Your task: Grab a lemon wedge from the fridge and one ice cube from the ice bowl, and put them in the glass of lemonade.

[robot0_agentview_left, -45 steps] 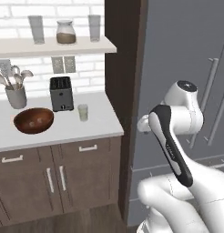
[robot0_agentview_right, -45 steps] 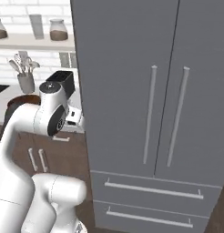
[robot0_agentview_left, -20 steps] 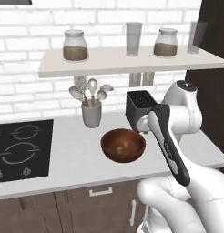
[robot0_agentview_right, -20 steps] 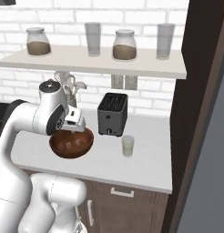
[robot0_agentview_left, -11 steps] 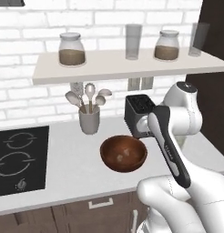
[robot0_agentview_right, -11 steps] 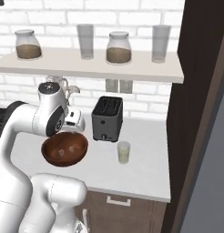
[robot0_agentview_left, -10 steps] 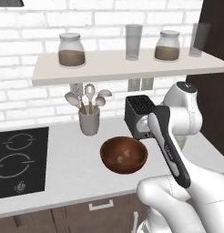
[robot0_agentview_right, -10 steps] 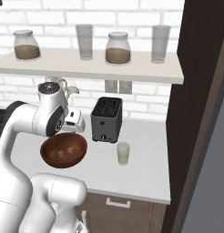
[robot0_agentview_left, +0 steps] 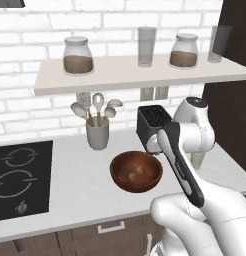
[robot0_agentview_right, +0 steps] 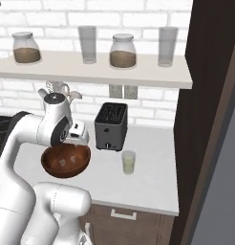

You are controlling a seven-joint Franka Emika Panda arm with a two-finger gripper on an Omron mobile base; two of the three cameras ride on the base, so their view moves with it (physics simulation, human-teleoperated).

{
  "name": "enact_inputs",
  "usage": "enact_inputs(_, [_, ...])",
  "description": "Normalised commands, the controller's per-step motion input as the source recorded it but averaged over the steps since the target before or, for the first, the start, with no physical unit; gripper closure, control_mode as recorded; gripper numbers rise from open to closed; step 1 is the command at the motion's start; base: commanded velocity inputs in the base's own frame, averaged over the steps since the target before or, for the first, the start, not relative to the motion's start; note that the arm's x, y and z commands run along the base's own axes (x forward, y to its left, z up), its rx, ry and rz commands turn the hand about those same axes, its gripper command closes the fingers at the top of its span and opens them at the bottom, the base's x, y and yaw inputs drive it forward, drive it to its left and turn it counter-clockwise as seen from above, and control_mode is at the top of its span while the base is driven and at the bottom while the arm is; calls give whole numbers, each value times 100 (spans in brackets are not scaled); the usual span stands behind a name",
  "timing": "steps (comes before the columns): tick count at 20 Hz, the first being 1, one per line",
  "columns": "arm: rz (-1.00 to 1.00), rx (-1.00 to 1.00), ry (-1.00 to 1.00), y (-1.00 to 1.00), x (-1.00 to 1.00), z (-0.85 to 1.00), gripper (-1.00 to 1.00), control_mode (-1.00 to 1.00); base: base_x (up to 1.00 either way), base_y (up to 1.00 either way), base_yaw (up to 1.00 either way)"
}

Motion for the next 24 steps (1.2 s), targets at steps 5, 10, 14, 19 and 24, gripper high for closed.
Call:
enact_inputs(5, [-1, -4, 6, 40, 11, -75, -100, -100, 0, 0, 0])
enact_inputs(10, [0, 0, 2, 19, 48, -48, -100, -100, 0, 0, 0])
enact_inputs(14, [10, -3, 9, -3, 70, -31, -100, -100, 0, 0, 0])
enact_inputs(19, [2, -18, 33, 5, 58, 0, -100, -100, 0, 0, 0])
enact_inputs(24, [0, 0, 19, 0, 24, -12, -100, -100, 0, 0, 0])
